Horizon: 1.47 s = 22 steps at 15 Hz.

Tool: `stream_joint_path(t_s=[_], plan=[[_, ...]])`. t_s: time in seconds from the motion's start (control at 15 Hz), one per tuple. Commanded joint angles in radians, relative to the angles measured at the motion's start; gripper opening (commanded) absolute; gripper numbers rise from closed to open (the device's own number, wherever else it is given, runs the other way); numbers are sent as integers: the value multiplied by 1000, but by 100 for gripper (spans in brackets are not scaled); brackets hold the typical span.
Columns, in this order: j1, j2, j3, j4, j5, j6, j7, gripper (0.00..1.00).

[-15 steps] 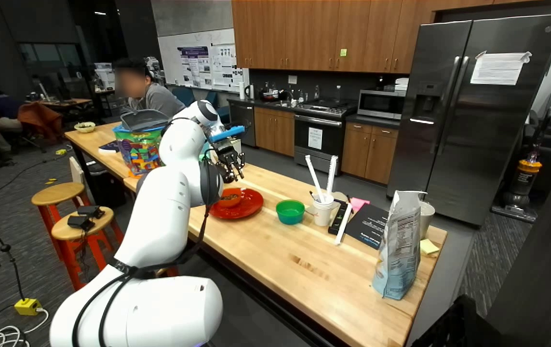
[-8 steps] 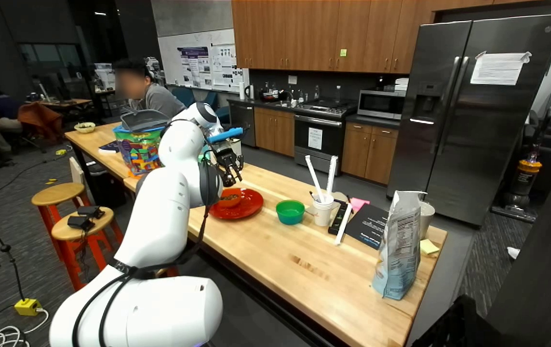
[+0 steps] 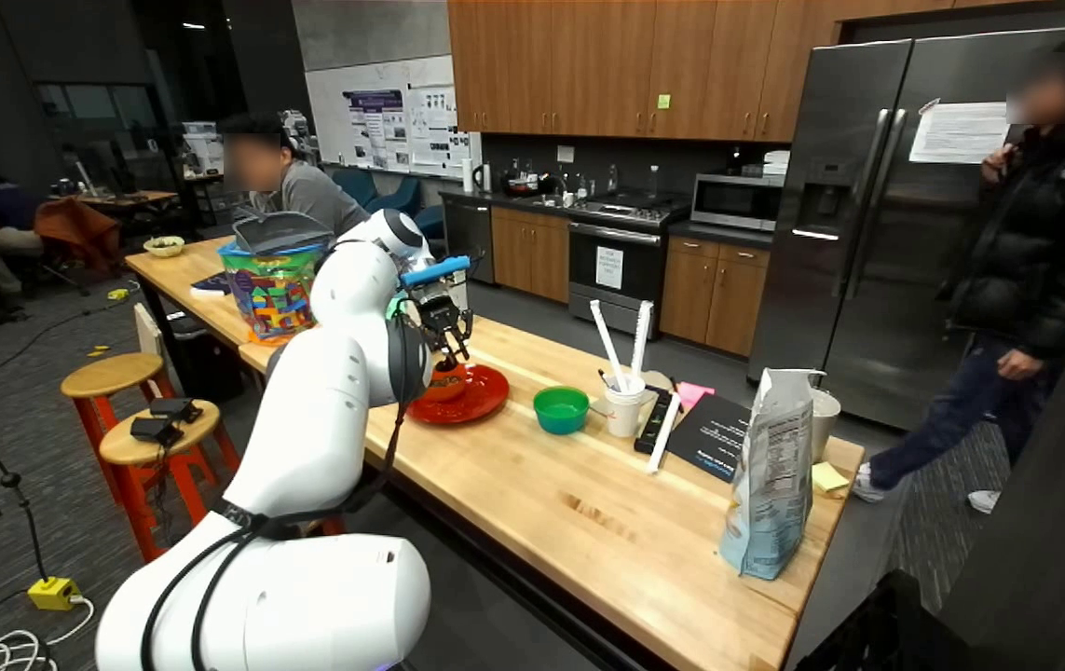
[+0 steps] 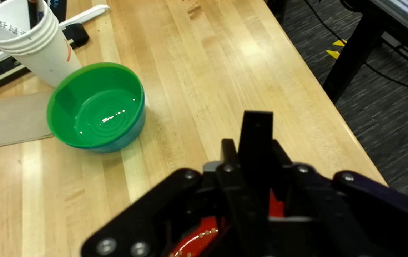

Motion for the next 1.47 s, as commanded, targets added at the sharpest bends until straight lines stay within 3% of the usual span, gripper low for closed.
stream_joint_path(t_s=[0.0, 0.6, 1.0, 1.4], plan=[[-1, 28, -25, 17, 15, -22, 15, 6], [78, 83, -141, -11, -170, 3, -69, 6], [110, 114, -133, -31, -260, 52, -167, 6], [90, 123, -103, -24, -224, 45, -219, 6]])
